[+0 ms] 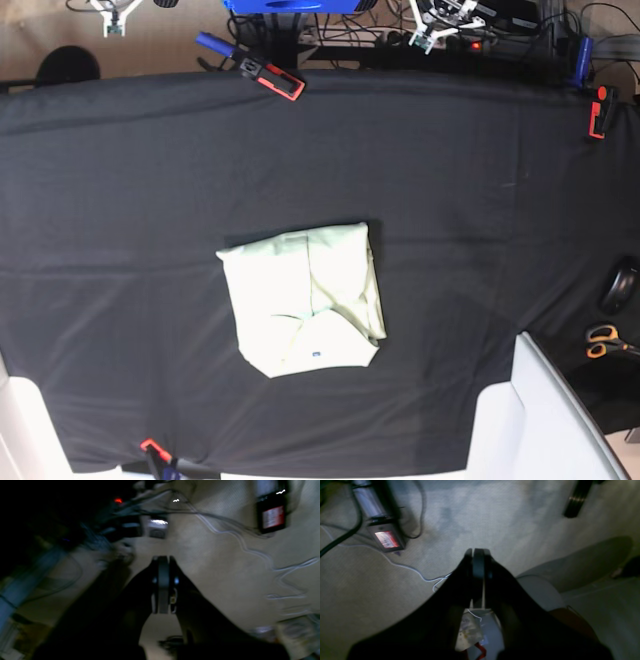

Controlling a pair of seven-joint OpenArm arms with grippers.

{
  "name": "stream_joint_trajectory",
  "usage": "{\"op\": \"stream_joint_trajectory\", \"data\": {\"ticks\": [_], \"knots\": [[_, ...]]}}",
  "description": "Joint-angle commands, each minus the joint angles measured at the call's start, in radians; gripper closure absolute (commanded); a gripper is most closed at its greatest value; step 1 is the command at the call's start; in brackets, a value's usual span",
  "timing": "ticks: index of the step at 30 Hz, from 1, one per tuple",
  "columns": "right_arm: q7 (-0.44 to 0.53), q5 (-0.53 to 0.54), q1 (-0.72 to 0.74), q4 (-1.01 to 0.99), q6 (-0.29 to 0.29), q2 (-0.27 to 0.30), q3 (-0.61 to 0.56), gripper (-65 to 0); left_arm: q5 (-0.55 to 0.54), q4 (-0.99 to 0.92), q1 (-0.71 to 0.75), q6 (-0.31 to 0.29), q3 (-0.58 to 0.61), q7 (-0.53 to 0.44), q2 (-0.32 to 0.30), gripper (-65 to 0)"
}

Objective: Fold the T-shirt properly

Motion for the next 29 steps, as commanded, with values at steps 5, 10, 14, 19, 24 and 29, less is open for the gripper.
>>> {"op": "stream_joint_trajectory", "data": {"ticks": [5, 10, 14, 19, 24, 29], "knots": [[0.006, 0.004, -0.026, 0.009, -0.026, -0.003, 0.001, 0.0, 0.008, 0.015, 0.038, 0.006, 0.005, -0.102, -0.003, 0.0], [0.124, 0.004, -0.055, 0.009, -0.026, 0.0, 0.001, 0.0, 0.008, 0.007, 0.077, 0.002, 0.002, -0.249, -0.007, 0.0], [0.188, 0.004, -0.07, 0.005, -0.026, 0.004, 0.001, -0.1, 0.006, -0.022, 0.07, -0.16, -0.006, -0.251, -0.007, 0.0], [0.187, 0.004, -0.07, 0.002, -0.026, 0.004, 0.001, -0.1, -0.112, -0.027, 0.069, -0.327, 0.004, -0.254, -0.007, 0.0], [0.187, 0.004, -0.07, 0.002, -0.026, 0.0, 0.001, -0.1, -0.112, -0.027, 0.058, -0.328, 0.008, -0.257, -0.007, 0.0], [0.187, 0.004, -0.069, 0.002, -0.024, 0.004, 0.001, -0.1, -0.037, -0.027, 0.058, -0.328, 0.007, -0.259, -0.008, 0.0]]}}
